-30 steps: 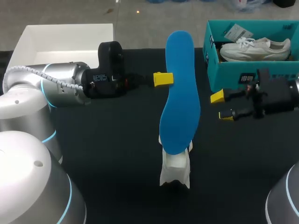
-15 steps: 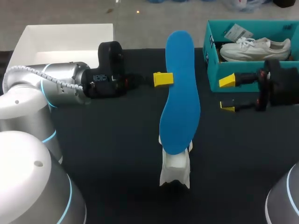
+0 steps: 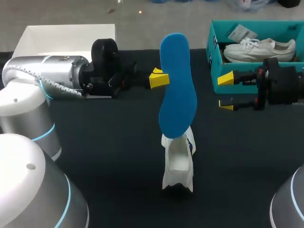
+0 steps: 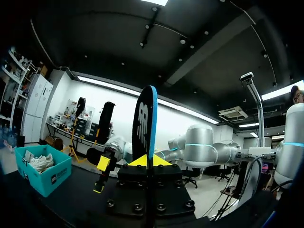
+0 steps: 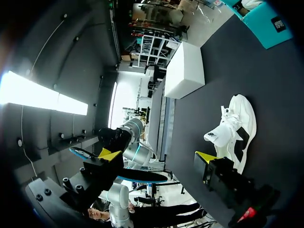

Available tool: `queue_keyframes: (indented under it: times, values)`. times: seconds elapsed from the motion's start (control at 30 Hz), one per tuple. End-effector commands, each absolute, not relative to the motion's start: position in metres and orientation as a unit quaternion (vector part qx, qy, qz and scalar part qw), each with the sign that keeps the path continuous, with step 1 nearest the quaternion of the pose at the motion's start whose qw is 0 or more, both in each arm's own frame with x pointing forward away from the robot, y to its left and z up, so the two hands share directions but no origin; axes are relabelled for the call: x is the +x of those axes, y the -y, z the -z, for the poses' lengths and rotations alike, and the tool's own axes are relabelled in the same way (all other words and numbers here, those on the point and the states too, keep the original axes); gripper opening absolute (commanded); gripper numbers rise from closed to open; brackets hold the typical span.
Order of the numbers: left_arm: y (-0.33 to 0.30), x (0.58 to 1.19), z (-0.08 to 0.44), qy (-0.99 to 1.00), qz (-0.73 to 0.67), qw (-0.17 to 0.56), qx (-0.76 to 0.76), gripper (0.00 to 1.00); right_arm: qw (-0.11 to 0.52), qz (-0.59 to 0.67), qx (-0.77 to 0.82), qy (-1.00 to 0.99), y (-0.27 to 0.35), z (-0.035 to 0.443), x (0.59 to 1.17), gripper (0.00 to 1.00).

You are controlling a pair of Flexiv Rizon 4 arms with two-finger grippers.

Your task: Take the shoe out of the shoebox, open the shoe tongue, remove and reinsert the insole, then place the shoe into the shoebox

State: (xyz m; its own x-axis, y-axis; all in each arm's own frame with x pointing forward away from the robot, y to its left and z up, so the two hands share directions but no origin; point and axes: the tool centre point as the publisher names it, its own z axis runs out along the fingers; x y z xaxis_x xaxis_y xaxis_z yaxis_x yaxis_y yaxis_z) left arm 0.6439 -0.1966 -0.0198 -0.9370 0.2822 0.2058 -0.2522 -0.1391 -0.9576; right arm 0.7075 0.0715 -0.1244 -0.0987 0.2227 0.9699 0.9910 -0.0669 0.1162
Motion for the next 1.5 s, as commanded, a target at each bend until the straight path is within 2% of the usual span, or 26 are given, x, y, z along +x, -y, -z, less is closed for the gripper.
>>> queue_keyframes:
  times: [0.03,0.43,0.7,0.77,1.2,1.37,1.5]
  values:
    - [0.196,0.662,0.020,0.671,-0.721,0.135,-0.110,0.00,0.393,0.487,-0.544,0.558,-0.073,0.125,0.708,1.00]
    - [0.196,0.662,0.020,0.671,-0.721,0.135,-0.110,0.00,0.393,0.487,-0.544,0.558,-0.073,0.125,0.708,1.00]
    - [0.208,0.717,0.056,0.568,-0.643,-0.071,-0.508,0.00,0.393,0.487,-0.544,0.558,-0.073,0.125,0.708,1.00]
    - [0.215,0.721,0.051,0.556,-0.656,-0.094,-0.502,0.00,0.393,0.487,-0.544,0.558,-0.073,0.125,0.708,1.00]
    - [0.215,0.721,0.051,0.556,-0.656,-0.094,-0.502,0.00,0.393,0.487,-0.544,0.558,-0.073,0.125,0.708,1.00]
    - [0.218,0.731,0.069,0.513,-0.580,-0.210,-0.597,0.00,0.393,0.487,-0.544,0.558,-0.073,0.125,0.708,1.00]
    - [0.217,0.731,0.077,0.489,-0.542,-0.289,-0.619,0.00,0.393,0.487,-0.544,0.558,-0.073,0.125,0.708,1.00]
